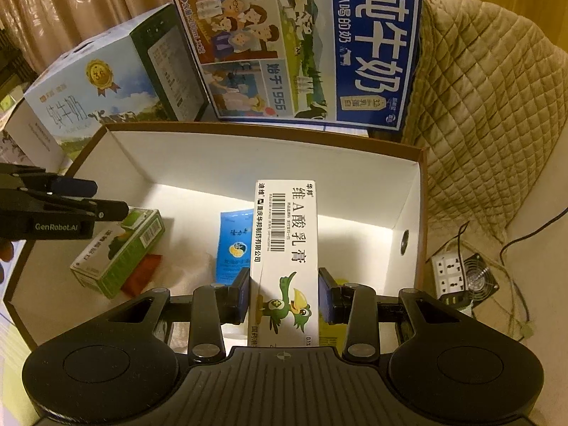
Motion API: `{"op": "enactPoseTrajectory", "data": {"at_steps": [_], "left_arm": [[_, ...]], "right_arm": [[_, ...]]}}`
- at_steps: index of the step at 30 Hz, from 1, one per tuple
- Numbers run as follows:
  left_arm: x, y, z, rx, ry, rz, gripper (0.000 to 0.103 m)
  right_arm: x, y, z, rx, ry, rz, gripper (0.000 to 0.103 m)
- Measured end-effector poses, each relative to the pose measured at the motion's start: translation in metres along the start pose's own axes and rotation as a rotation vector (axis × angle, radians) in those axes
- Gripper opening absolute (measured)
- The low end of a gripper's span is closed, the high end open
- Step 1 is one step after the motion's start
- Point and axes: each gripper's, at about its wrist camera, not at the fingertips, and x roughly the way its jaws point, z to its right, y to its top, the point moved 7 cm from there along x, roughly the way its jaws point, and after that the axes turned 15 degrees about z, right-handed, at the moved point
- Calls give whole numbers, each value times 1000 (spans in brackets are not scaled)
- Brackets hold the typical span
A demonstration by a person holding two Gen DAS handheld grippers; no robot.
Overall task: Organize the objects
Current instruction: 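Carry both medicine boxes into the box and open both grippers, then withdraw both tools up out of the box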
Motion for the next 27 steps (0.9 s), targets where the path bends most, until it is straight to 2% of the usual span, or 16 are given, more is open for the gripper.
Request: {"op": "enactPoseTrajectory", "data": {"at_steps": [2, 4, 9, 13, 19, 27], "left_arm": [[-1, 0, 0, -8, -5, 0, 53], [-3, 1, 0, -13, -9, 3, 59], [-13, 3, 0, -27, -22, 19, 66], [-26, 2, 3, -40, -40, 30, 72], [-47, -3, 8, -58, -65, 25, 75], [-77, -11, 14, -85, -85, 34, 81]], "right_arm": [[1, 3, -2, 8, 8, 15, 35], [0, 8, -2, 22, -4, 50, 36], [-11, 18, -2, 34, -17, 127, 37], [-24, 16, 3, 85, -13, 137, 41], [-46, 2, 1, 92, -15, 113, 47], [-76, -14, -4, 105, -33, 128, 55]]}}
